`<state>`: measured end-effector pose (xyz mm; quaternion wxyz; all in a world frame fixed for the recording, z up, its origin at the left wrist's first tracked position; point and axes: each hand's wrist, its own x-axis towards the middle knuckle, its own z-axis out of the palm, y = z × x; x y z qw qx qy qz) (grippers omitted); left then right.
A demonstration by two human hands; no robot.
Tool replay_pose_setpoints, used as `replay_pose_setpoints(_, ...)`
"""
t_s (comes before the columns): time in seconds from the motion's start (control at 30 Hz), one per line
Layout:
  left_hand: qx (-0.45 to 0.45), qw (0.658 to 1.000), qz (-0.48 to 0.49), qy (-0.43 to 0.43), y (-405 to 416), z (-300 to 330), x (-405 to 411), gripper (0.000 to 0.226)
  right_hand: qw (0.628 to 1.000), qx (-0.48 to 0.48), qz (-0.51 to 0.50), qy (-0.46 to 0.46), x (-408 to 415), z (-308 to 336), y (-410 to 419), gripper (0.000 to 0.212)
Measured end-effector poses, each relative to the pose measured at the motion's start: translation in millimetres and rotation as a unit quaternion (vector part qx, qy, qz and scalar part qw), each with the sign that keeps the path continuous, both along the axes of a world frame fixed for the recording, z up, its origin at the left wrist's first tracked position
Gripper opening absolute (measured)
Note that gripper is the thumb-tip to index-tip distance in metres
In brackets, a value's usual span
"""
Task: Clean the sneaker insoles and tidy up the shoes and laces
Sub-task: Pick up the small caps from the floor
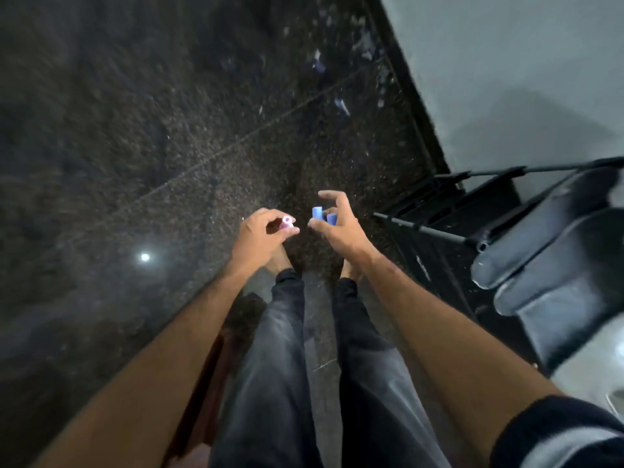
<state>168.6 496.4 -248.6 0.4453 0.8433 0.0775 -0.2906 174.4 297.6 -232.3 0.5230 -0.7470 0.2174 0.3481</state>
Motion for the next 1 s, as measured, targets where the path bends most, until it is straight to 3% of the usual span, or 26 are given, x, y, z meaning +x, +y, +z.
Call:
replay_pose_setpoints(0.2, -0.045, 0.992, -0.101, -0.057, -25.6, 115.2, 11.9, 0.022, 0.997, -0.022, -0.040, -0.066, -20.6, 124.4, -30.6, 0.022)
replay_pose_setpoints(0.53, -0.120, 0.931, -0.320, -0.125, -129.6, 237.5, -25.8, 0.015, 0.965, -0.020, -0.183, -0.184, -148.8, 253.9, -119.7, 0.019)
replay_pose_setpoints(0.8, -0.120, 0.879, -0.446, -0.122, -255.4, 294.2, -166.1, 0.014, 0.912, -0.052, -0.343, -0.220, -356.0, 278.8, -205.4, 0.022)
replay_pose_setpoints(1.0, -0.137, 0.809, -0.563, -0.101, -363.9, 310.5, -310.3, 0.010, 0.863, -0.069, -0.454, -0.211, -522.8, 289.2, -260.1, 0.021)
